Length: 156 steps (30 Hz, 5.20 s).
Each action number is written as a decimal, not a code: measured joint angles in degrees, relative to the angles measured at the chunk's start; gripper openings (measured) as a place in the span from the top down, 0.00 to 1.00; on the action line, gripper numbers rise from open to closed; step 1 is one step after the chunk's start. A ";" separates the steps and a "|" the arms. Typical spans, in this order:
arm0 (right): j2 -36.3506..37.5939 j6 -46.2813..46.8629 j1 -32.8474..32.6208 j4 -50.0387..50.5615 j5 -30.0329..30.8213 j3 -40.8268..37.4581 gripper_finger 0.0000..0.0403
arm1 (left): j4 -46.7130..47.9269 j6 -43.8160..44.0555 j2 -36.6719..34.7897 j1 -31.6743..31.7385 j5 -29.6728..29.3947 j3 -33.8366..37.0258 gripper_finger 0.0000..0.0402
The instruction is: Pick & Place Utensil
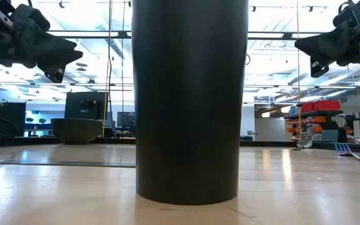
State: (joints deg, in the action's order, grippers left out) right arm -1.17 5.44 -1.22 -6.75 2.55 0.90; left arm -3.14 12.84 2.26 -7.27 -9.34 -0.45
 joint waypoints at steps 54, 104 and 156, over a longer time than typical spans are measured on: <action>0.02 0.01 -0.01 -0.01 0.02 -0.01 0.94 | -2.52 6.77 -0.02 0.00 0.91 0.00 0.70; 0.01 0.01 0.01 -0.01 0.02 0.01 0.94 | 24.00 -3.05 63.38 57.13 0.29 -32.98 0.34; 0.02 0.01 0.01 0.01 0.02 0.01 0.94 | 43.58 -5.60 69.66 33.38 -4.19 -42.58 0.98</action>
State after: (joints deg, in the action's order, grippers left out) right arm -1.15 5.45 -1.22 -6.75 2.57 0.91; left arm 40.45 7.25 71.92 26.11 -13.53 -43.03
